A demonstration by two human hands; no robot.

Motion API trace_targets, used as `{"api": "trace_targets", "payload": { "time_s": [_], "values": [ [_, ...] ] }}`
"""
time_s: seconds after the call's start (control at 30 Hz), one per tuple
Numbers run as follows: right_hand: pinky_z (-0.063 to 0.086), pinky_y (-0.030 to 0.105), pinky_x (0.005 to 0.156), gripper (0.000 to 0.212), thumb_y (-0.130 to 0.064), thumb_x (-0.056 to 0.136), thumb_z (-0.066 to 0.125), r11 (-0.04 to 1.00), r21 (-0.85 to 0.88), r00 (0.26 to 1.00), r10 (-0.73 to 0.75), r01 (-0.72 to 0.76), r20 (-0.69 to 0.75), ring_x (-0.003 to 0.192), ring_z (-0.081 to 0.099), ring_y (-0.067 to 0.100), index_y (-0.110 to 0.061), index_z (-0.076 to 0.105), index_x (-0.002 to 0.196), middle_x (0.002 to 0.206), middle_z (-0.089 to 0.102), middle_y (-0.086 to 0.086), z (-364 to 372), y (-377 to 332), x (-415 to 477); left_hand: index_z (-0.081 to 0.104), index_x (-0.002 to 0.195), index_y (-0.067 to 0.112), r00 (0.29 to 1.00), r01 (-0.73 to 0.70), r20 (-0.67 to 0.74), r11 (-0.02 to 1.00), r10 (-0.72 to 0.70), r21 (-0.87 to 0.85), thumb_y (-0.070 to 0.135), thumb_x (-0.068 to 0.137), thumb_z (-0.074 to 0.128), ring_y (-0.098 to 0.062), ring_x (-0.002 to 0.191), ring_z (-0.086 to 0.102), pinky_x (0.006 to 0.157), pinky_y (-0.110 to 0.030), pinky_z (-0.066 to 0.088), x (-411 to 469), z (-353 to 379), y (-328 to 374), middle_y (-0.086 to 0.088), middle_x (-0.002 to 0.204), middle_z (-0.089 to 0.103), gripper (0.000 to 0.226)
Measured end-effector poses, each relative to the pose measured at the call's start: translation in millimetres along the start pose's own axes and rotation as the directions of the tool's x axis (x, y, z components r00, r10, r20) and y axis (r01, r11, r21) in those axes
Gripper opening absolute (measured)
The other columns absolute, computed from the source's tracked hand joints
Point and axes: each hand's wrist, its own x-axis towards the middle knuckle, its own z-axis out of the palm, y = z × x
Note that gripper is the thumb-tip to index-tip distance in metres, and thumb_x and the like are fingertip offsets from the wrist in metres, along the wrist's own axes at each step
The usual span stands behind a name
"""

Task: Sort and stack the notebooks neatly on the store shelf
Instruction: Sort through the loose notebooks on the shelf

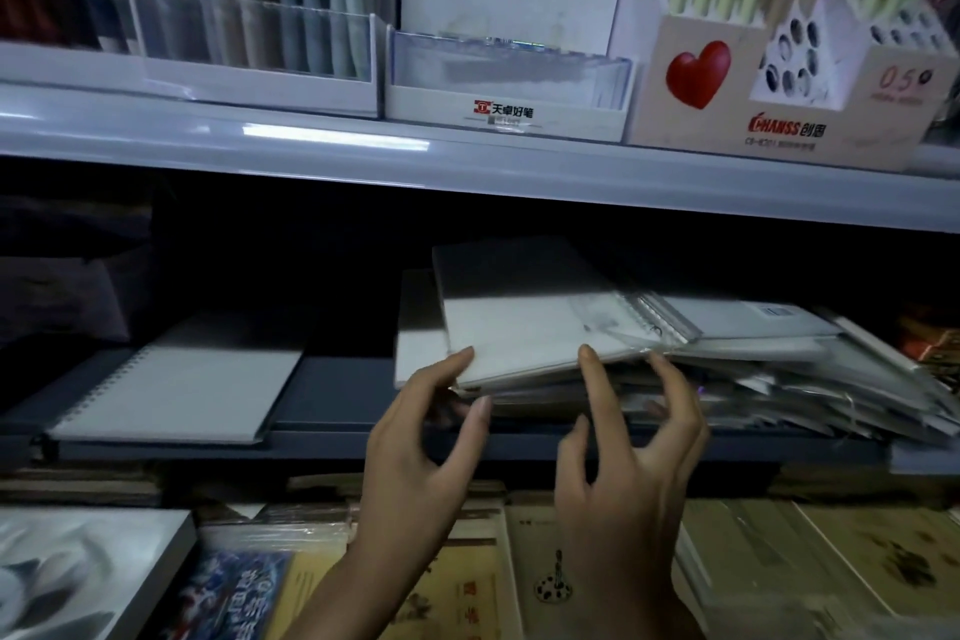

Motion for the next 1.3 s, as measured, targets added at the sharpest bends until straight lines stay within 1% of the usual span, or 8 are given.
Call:
{"api": "trace_targets", "payload": {
  "time_s": [0.23, 0.4, 0.57, 0.67, 0.77, 0.87, 1.13, 1.3],
  "values": [
    [0.046, 0.028, 0.082, 0.048, 0.0, 0.085, 0.073, 0.995, 0.081, 0.997, -0.055, 0.058, -0.045, 0.104, 0.044, 0.019, -0.02, 0.072, 0.128, 0.126, 0.049, 0.009, 0.3, -3.2, -1.3, 0.081, 0.099, 0.013, 0.938, 0.254, -0.121, 0.88, -0.325, -0.402, 0.011, 0.089, 0.076, -0.021, 0.076, 0.078, 0.074, -0.023, 0.061, 13.4, -10.6, 10.1, -0.009, 0.082, 0.079, 0.012],
    [0.045, 0.013, 0.085, 0.047, -0.018, 0.086, 0.069, 0.955, 0.288, 0.997, 0.071, -0.074, 0.022, 0.1, 0.052, 0.015, -0.028, 0.065, 0.132, 0.124, 0.04, -0.01, -4.0, -15.9, -4.5, 0.072, 0.123, 0.027, 0.903, 0.376, 0.006, 0.78, -0.431, -0.5, 0.02, 0.086, 0.078, -0.019, 0.073, 0.07, 0.076, -0.029, 0.06, 16.6, -29.1, -1.3, -0.013, 0.085, 0.076, 0.038],
    [0.055, 0.031, 0.074, 0.037, -0.048, 0.086, 0.064, 0.592, 0.642, 0.859, 0.454, -0.488, 0.235, 0.092, 0.066, 0.013, -0.041, 0.051, 0.12, 0.105, 0.065, -0.009, -24.4, -36.2, 7.0, 0.074, 0.125, 0.013, 0.824, 0.445, 0.047, 0.594, -0.565, -0.671, 0.014, 0.083, 0.073, -0.007, 0.053, 0.045, 0.053, -0.018, 0.046, 2.6, -60.6, -15.5, 0.002, 0.062, 0.051, 0.042],
    [0.057, 0.031, 0.057, 0.033, -0.05, 0.09, 0.065, 0.372, 0.632, 0.727, 0.453, -0.68, 0.516, 0.076, 0.075, 0.026, -0.034, 0.061, 0.118, 0.098, 0.076, -0.012, -34.3, -52.0, 13.0, 0.073, 0.126, 0.006, 0.82, 0.445, 0.072, 0.554, -0.568, -0.704, 0.014, 0.075, 0.075, -0.005, 0.05, 0.045, 0.053, -0.016, 0.046, -11.3, -83.2, -21.7, 0.003, 0.062, 0.053, 0.052],
    [0.052, 0.033, 0.046, 0.028, -0.035, 0.099, 0.053, 0.243, 0.562, 0.61, 0.388, -0.791, 0.691, 0.069, 0.075, 0.038, -0.02, 0.066, 0.119, 0.091, 0.079, 0.009, -29.9, -69.0, 9.4, 0.075, 0.127, 0.006, 0.825, 0.484, 0.148, 0.546, -0.546, -0.684, 0.02, 0.065, 0.09, -0.017, 0.079, 0.064, 0.065, -0.018, 0.055, -14.8, -104.7, -27.5, -0.012, 0.1, 0.077, 0.066],
    [0.05, 0.031, 0.041, 0.023, -0.013, 0.105, 0.05, 0.157, 0.559, 0.575, 0.354, -0.814, 0.738, 0.072, 0.075, 0.042, -0.015, 0.066, 0.121, 0.094, 0.079, 0.01, -21.0, -81.4, 2.0, 0.075, 0.128, 0.015, 0.813, 0.533, 0.233, 0.52, -0.534, -0.668, 0.015, 0.074, 0.091, -0.033, 0.111, 0.05, 0.076, -0.024, 0.055, -13.2, -124.9, -39.6, -0.021, 0.131, 0.071, 0.056],
    [0.052, 0.03, 0.047, 0.029, -0.002, 0.094, 0.06, 0.01, 0.526, 0.508, 0.273, -0.851, 0.817, 0.084, 0.07, 0.023, -0.007, 0.071, 0.12, 0.109, 0.077, 0.009, 25.4, -110.2, -16.6, 0.07, 0.138, 0.019, 0.862, 0.425, 0.132, 0.558, -0.489, -0.712, 0.021, 0.068, 0.096, -0.031, 0.119, 0.031, 0.099, -0.045, 0.029, -9.5, -184.4, -57.7, -0.012, 0.131, 0.047, 0.075],
    [0.056, 0.028, 0.051, 0.03, -0.006, 0.105, 0.047, 0.041, 0.529, 0.53, 0.002, -0.847, 0.848, 0.095, 0.076, 0.035, -0.01, 0.055, 0.133, 0.107, 0.077, 0.009, 60.0, -144.7, -8.7, 0.067, 0.139, 0.014, 0.864, 0.35, -0.047, 0.666, -0.501, -0.658, 0.008, 0.081, 0.076, -0.03, 0.126, 0.06, 0.113, -0.045, 0.04, 4.8, -220.1, -59.0, -0.015, 0.134, 0.07, 0.058]
  ]
}}
